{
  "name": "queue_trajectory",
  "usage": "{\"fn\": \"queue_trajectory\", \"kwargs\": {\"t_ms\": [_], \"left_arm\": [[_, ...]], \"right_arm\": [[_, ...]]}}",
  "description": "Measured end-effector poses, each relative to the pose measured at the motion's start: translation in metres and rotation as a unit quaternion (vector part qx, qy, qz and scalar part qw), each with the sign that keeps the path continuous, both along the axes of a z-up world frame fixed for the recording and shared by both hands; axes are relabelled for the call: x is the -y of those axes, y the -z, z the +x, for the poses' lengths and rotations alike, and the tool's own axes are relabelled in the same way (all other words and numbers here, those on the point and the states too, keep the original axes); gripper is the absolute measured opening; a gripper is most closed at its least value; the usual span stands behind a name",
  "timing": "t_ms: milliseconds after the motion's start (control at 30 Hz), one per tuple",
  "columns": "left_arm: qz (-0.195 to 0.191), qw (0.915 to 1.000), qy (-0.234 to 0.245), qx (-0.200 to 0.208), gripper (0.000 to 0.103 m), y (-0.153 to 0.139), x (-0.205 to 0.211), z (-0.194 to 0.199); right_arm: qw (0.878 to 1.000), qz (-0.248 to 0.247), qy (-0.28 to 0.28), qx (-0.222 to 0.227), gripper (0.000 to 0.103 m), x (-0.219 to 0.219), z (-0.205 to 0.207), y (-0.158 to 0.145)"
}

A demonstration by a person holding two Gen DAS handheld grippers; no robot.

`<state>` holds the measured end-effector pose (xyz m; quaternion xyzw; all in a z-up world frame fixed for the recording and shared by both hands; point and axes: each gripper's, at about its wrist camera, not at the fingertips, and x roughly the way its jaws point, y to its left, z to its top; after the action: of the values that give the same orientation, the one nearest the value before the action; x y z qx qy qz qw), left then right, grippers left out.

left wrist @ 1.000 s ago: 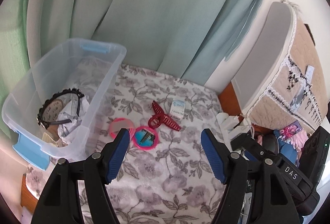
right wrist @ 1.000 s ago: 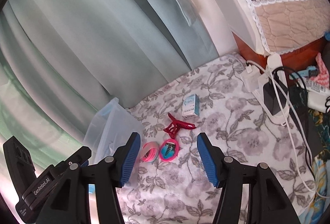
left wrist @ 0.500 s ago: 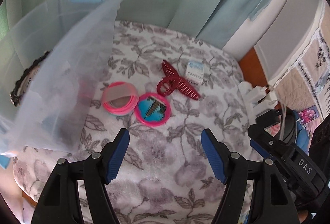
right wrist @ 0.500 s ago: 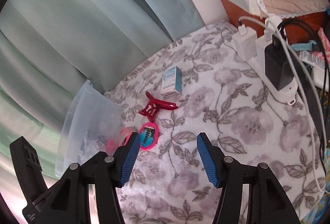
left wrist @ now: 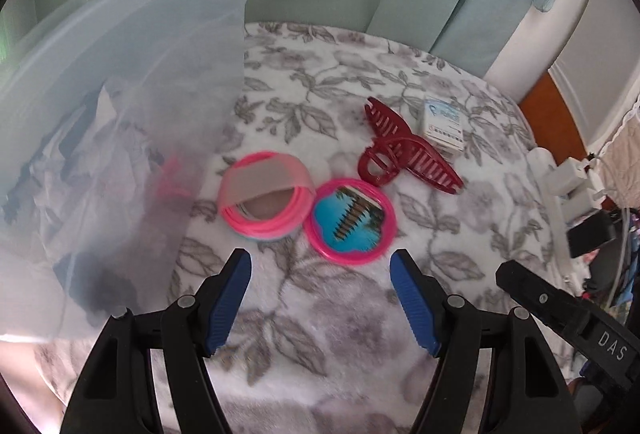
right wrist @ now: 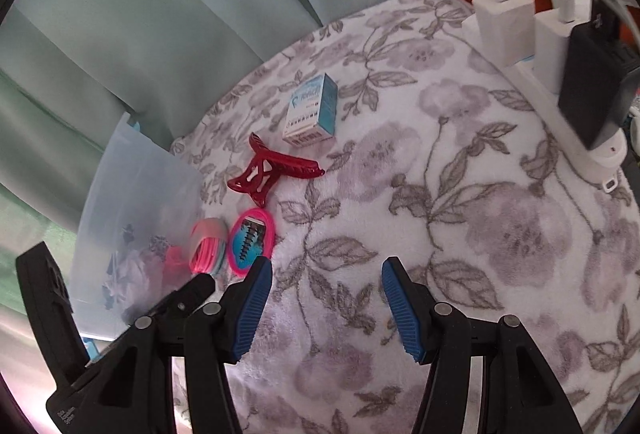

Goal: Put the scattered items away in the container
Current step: 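Move both tools back toward the pink hair ties and mirror, then grasp the pink hair ties with left tool while right tool grasps pink mirror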

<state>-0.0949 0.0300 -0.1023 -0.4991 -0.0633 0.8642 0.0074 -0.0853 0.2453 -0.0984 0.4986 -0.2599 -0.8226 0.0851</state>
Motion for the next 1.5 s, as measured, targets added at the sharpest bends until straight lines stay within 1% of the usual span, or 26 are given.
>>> {"fn": "queue_trajectory", "kwargs": {"t_ms": [67, 133, 200, 233, 267, 333, 400, 467, 500, 600, 700, 767, 800, 833, 967, 1067, 1200, 1367, 1500], "left_arm": [[-0.018, 0.9998, 0.004, -0.009, 0.073, 0.002, -0.001, -0.004], [-0.023, 0.9997, 0.002, -0.006, 0.073, 0.006, 0.003, -0.008], [-0.006, 1.0000, -0.005, -0.003, 0.073, 0.007, 0.009, -0.007], [-0.004, 1.0000, -0.008, -0.002, 0.073, 0.007, 0.011, -0.006], [-0.008, 0.9999, -0.009, -0.002, 0.073, 0.007, 0.010, -0.004], [-0.030, 0.9994, -0.016, -0.008, 0.073, 0.007, 0.007, 0.001], [-0.049, 0.9982, -0.033, -0.011, 0.070, 0.008, 0.007, 0.005], [-0.049, 0.9976, -0.048, -0.009, 0.067, 0.010, 0.010, 0.008], [-0.052, 0.9970, -0.056, -0.007, 0.067, 0.011, 0.011, 0.010], [-0.086, 0.9940, -0.066, -0.012, 0.067, 0.014, 0.009, 0.017], [-0.095, 0.9922, -0.080, -0.003, 0.067, 0.020, 0.013, 0.021], [-0.100, 0.9898, -0.102, 0.000, 0.067, 0.023, 0.017, 0.024], [-0.103, 0.9886, -0.110, 0.001, 0.067, 0.024, 0.018, 0.026], [-0.103, 0.9884, -0.112, 0.001, 0.067, 0.025, 0.018, 0.028], [-0.104, 0.9873, -0.120, 0.003, 0.068, 0.029, 0.019, 0.033], [-0.099, 0.9882, -0.117, 0.010, 0.068, 0.030, 0.021, 0.032], [-0.089, 0.9896, -0.112, 0.016, 0.068, 0.031, 0.024, 0.028], [-0.083, 0.9901, -0.112, 0.022, 0.068, 0.031, 0.026, 0.028], [-0.079, 0.9904, -0.110, 0.025, 0.068, 0.032, 0.027, 0.028]], "right_arm": [[1.000, 0.003, -0.009, 0.007, 0.061, 0.005, -0.005, 0.006], [1.000, 0.006, -0.021, 0.008, 0.061, 0.011, -0.009, 0.010], [0.999, 0.013, -0.035, 0.007, 0.061, 0.018, -0.013, 0.012], [0.999, 0.017, -0.044, 0.006, 0.061, 0.022, -0.015, 0.014], [0.998, 0.020, -0.054, 0.004, 0.061, 0.027, -0.017, 0.015], [0.997, 0.018, -0.073, 0.004, 0.061, 0.035, -0.021, 0.018], [0.995, 0.017, -0.095, 0.004, 0.061, 0.044, -0.026, 0.020], [0.993, 0.031, -0.110, -0.001, 0.061, 0.051, -0.031, 0.021], [0.992, 0.036, -0.119, -0.002, 0.061, 0.054, -0.034, 0.022], [0.987, 0.060, -0.149, -0.003, 0.061, 0.062, -0.042, 0.024], [0.980, 0.089, -0.180, -0.009, 0.062, 0.072, -0.047, 0.025], [0.975, 0.097, -0.197, -0.013, 0.064, 0.078, -0.049, 0.024], [0.973, 0.099, -0.207, -0.016, 0.068, 0.082, -0.050, 0.024], [0.970, 0.099, -0.222, -0.017, 0.071, 0.088, -0.051, 0.024], [0.958, 0.124, -0.258, -0.022, 0.071, 0.110, -0.055, 0.026], [0.951, 0.144, -0.272, -0.025, 0.071, 0.126, -0.060, 0.028], [0.943, 0.179, -0.281, -0.024, 0.075, 0.144, -0.066, 0.033], [0.939, 0.202, -0.276, -0.025, 0.076, 0.151, -0.071, 0.035], [0.934, 0.228, -0.275, -0.030, 0.076, 0.157, -0.071, 0.037]]}}
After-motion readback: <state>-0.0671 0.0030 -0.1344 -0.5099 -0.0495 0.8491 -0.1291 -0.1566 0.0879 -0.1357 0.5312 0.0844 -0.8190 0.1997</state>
